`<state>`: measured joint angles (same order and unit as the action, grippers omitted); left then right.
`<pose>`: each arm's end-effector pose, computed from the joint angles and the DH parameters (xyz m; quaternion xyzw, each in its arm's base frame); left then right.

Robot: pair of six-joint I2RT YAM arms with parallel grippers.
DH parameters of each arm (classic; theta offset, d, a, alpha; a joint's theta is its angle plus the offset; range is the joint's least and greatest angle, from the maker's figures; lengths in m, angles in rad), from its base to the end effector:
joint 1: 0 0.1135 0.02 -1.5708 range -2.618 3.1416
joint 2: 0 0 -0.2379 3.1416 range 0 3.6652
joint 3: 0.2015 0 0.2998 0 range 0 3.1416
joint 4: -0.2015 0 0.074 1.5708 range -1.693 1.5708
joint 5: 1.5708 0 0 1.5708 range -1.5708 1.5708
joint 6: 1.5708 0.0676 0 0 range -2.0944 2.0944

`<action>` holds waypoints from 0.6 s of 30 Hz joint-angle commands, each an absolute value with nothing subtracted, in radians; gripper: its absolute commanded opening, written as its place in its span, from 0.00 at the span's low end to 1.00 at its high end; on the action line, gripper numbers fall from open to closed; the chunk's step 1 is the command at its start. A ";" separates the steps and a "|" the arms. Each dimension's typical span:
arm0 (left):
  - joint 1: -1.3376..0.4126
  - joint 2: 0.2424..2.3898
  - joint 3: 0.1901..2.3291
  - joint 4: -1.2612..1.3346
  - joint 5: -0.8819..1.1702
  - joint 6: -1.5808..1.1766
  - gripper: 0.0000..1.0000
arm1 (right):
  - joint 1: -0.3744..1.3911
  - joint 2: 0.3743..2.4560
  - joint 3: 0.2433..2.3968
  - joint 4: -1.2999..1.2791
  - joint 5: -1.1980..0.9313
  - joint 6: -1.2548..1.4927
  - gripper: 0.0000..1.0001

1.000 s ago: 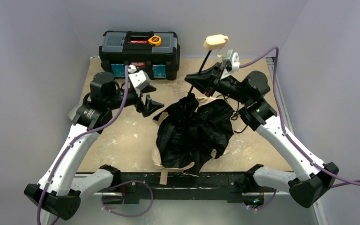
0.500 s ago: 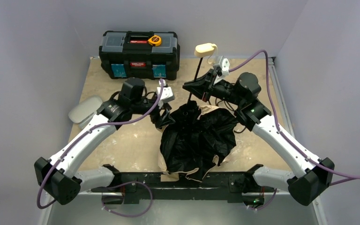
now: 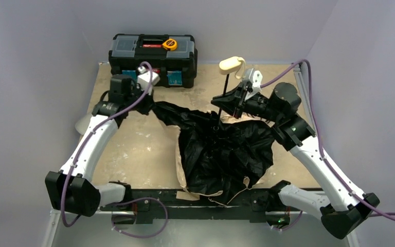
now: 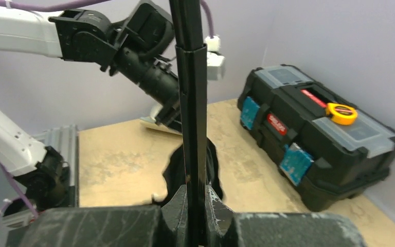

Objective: Open the umbrella

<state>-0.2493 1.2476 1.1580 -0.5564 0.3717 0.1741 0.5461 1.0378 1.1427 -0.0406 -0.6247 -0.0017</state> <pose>0.3348 -0.1106 0.2901 0.2654 0.8426 -0.1817 0.4319 0.2474 0.1966 0.4171 -0.3919 0.5660 0.3891 0.6121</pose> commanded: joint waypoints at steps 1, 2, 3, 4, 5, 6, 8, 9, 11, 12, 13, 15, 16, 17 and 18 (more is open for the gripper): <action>-0.112 1.221 1.137 -0.531 0.243 0.151 0.00 | 0.461 1.010 1.222 -0.117 -0.638 -0.102 0.00; -0.095 1.228 1.132 -0.540 0.229 0.170 0.00 | 0.443 1.017 1.231 -0.126 -0.650 -0.111 0.00; -0.079 1.239 1.127 -0.549 0.210 0.187 0.00 | 0.424 1.024 1.238 -0.125 -0.661 -0.115 0.00; -0.062 1.248 1.116 -0.542 0.194 0.201 0.00 | 0.412 1.030 1.243 -0.117 -0.672 -0.116 0.00; -0.043 1.255 1.100 -0.527 0.175 0.208 0.00 | 0.407 1.038 1.243 -0.105 -0.682 -0.121 0.00; -0.026 1.265 1.089 -0.516 0.158 0.211 0.00 | 0.406 1.043 1.239 -0.093 -0.692 -0.125 0.00; 0.012 1.298 1.087 -0.511 0.143 0.204 0.00 | 0.406 1.059 1.226 -0.059 -0.720 -0.109 0.00; 0.032 1.321 1.096 -0.511 0.141 0.198 0.00 | 0.406 1.074 1.222 -0.047 -0.711 -0.090 0.00; 0.047 1.338 1.102 -0.482 0.191 0.200 0.00 | 0.413 1.103 1.205 -0.011 -0.720 -0.053 0.00; 0.048 1.339 1.108 -0.473 0.272 0.221 0.00 | 0.422 1.119 1.189 0.042 -0.706 -0.031 0.00; 0.047 1.334 1.119 -0.470 0.358 0.245 0.03 | 0.434 1.136 1.179 0.069 -0.678 -0.025 0.00; 0.045 1.303 1.150 -0.465 0.525 0.258 0.49 | 0.450 1.172 1.168 0.113 -0.642 -0.018 0.00; 0.043 1.277 1.166 -0.460 0.583 0.261 0.59 | 0.451 1.187 1.164 0.132 -0.623 -0.009 0.00; 0.038 1.245 1.174 -0.449 0.642 0.273 0.63 | 0.452 1.203 1.160 0.152 -0.613 -0.007 0.00; 0.016 1.201 1.176 -0.439 0.684 0.307 0.65 | 0.452 1.214 1.155 0.166 -0.611 0.018 0.00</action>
<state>0.0444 1.3396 1.1015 -0.5282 0.3981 0.2321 0.4427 1.1858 1.1633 0.0002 -0.6678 -0.0399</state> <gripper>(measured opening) 0.595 0.060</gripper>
